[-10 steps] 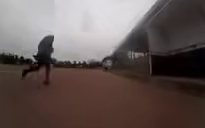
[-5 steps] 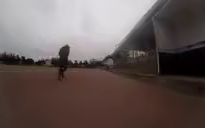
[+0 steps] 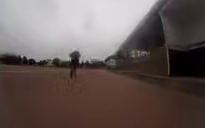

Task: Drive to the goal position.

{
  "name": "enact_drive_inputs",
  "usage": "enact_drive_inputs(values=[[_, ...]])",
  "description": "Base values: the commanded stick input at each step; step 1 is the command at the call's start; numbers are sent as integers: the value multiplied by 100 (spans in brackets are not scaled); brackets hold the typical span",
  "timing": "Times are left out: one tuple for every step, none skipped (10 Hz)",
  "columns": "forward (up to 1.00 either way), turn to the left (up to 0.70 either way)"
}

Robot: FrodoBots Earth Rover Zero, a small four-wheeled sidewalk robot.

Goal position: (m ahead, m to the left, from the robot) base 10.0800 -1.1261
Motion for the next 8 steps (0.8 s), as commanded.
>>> enact_drive_inputs(values=[[100,0],[100,-35],[100,-35],[100,-28],[100,-18],[100,0],[100,0],[100,0]])
